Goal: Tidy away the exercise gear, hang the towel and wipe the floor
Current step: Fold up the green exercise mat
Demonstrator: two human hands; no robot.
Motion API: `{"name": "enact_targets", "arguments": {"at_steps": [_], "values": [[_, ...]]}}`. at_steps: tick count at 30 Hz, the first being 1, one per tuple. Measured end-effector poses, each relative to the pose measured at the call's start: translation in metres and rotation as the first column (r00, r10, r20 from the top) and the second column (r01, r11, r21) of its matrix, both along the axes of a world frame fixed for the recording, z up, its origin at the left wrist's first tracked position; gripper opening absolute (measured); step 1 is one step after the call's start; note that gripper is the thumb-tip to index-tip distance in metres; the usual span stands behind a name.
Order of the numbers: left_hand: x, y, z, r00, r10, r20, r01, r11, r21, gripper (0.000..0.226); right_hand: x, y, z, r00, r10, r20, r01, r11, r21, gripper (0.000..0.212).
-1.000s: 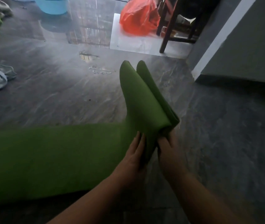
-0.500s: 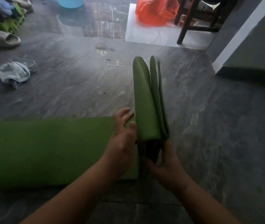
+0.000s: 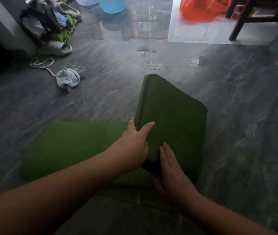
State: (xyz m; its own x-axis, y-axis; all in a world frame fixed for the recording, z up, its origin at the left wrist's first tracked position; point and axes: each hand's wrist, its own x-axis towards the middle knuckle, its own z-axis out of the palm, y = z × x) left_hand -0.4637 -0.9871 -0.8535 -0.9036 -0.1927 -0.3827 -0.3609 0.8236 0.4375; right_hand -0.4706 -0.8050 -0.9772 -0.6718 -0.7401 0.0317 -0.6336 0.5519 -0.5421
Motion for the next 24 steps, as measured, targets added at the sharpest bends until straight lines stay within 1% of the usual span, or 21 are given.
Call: {"name": "enact_targets", "arguments": {"at_steps": [1, 3, 5, 8, 11, 13, 15, 17, 18, 20, 22, 24], "values": [[0.007, -0.011, -0.006, 1.0, -0.003, 0.002, 0.003, 1.0, -0.001, 0.065, -0.001, 0.0, -0.002, 0.998, 0.053, -0.034, -0.051, 0.998, 0.049, 0.087], [0.024, -0.033, -0.012, 1.0, 0.007, 0.026, -0.008, 0.998, 0.065, 0.068, 0.0, -0.001, 0.001, 0.985, 0.152, -0.085, -0.136, 0.976, 0.169, 0.084], [0.038, -0.055, -0.016, 0.998, 0.019, 0.052, -0.024, 0.995, 0.102, 0.071, 0.004, -0.008, 0.01, 0.977, 0.193, -0.087, -0.16, 0.941, 0.297, 0.083], [0.051, -0.085, -0.027, 0.995, 0.043, 0.091, -0.051, 0.994, 0.094, 0.072, 0.01, -0.023, 0.019, 0.989, 0.15, 0.021, -0.145, 0.899, 0.414, 0.078], [0.067, -0.109, -0.05, 0.991, 0.04, 0.124, -0.053, 0.993, 0.107, 0.072, 0.008, -0.032, 0.012, 0.993, 0.059, 0.101, -0.103, 0.854, 0.511, 0.077], [0.08, -0.123, -0.072, 0.991, 0.011, 0.131, -0.027, 0.992, 0.12, 0.071, 0.007, -0.033, 0.001, 0.993, 0.028, 0.113, -0.086, 0.831, 0.55, 0.075], [0.095, -0.133, -0.096, 0.991, -0.007, 0.13, -0.01, 0.992, 0.13, 0.072, 0.011, -0.029, -0.013, 0.991, 0.052, 0.123, -0.115, 0.803, 0.585, 0.071], [0.107, -0.136, -0.119, 0.989, 0.009, 0.144, -0.027, 0.992, 0.127, 0.072, 0.016, -0.025, -0.025, 0.99, 0.087, 0.112, -0.137, 0.786, 0.603, 0.069], [0.113, -0.136, -0.13, 0.985, 0.028, 0.171, -0.045, 0.994, 0.1, 0.072, 0.019, -0.023, -0.03, 0.989, 0.106, 0.099, -0.145, 0.773, 0.617, 0.068], [0.121, -0.131, -0.146, 0.964, 0.061, 0.26, -0.055, 0.998, -0.028, 0.072, 0.027, -0.02, -0.037, 0.986, 0.148, 0.082, -0.166, 0.751, 0.639, 0.071], [0.124, -0.124, -0.151, 0.934, 0.057, 0.353, -0.005, 0.989, -0.148, 0.076, 0.038, -0.017, -0.043, 0.982, 0.165, 0.087, -0.181, 0.731, 0.658, 0.074], [0.119, -0.12, -0.149, 0.929, -0.011, 0.37, 0.104, 0.967, -0.233, 0.087, 0.042, -0.016, -0.047, 0.984, 0.153, 0.09, -0.174, 0.722, 0.67, 0.076]]}}
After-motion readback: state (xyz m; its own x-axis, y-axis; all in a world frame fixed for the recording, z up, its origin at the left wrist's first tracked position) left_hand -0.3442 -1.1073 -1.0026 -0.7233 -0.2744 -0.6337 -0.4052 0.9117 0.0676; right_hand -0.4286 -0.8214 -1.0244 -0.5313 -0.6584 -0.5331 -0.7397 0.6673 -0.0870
